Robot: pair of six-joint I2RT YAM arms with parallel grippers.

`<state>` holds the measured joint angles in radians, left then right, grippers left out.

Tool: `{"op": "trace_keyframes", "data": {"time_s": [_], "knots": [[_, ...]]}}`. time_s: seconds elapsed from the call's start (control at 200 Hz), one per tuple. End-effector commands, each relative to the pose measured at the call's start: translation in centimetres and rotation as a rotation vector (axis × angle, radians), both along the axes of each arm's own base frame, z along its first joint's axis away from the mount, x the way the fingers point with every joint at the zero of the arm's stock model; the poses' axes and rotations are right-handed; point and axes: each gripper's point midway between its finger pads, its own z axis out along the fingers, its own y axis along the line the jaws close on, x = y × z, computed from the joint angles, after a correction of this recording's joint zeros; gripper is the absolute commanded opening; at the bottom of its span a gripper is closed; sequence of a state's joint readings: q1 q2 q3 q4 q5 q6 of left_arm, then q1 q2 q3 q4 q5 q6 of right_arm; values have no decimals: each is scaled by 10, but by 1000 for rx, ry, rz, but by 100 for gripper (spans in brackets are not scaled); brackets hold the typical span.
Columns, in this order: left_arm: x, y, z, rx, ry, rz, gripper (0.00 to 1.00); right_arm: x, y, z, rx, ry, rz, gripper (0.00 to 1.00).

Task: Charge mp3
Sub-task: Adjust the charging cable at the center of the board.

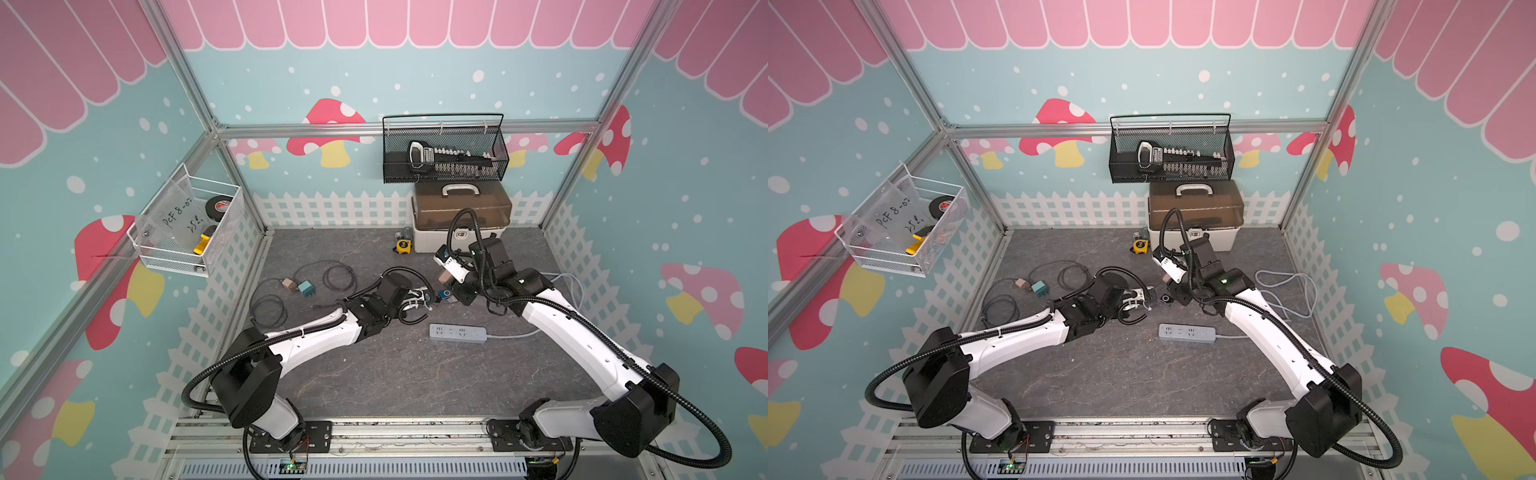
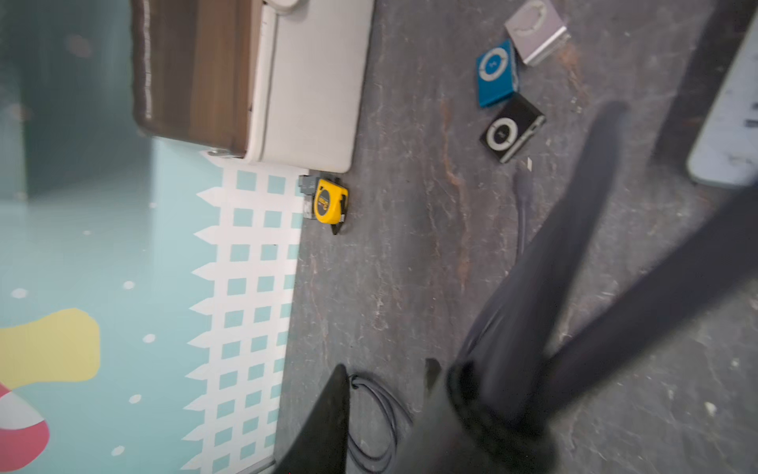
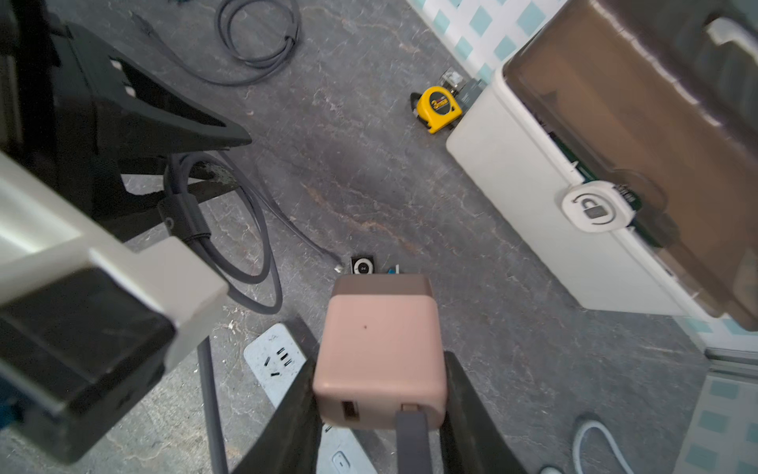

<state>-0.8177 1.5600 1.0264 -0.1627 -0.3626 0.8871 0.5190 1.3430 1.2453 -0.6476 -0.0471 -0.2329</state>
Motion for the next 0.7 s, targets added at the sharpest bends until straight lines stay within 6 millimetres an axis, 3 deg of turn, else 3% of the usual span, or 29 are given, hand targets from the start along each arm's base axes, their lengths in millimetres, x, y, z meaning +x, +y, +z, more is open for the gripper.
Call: {"op": "trace_keyframes", "data": {"time_s": [0.0,0.11,0.305,0.465,0.695], "knots": [[-19,-7,-14,-9,53,-39,31,-15,1,-23,-10,101,14,1],[-37,-14,-30,-19,117,-83,31,-25,-6,-44,-70,158,23,0],[-70,-19,-50,-28,212,-114,33,-36,-15,-64,-129,192,57,0],[-99,-22,-67,-8,315,-129,35,-56,-4,-78,-119,307,164,0],[-105,-22,-74,-31,357,-98,43,-60,-12,-99,-209,374,196,0]]}}
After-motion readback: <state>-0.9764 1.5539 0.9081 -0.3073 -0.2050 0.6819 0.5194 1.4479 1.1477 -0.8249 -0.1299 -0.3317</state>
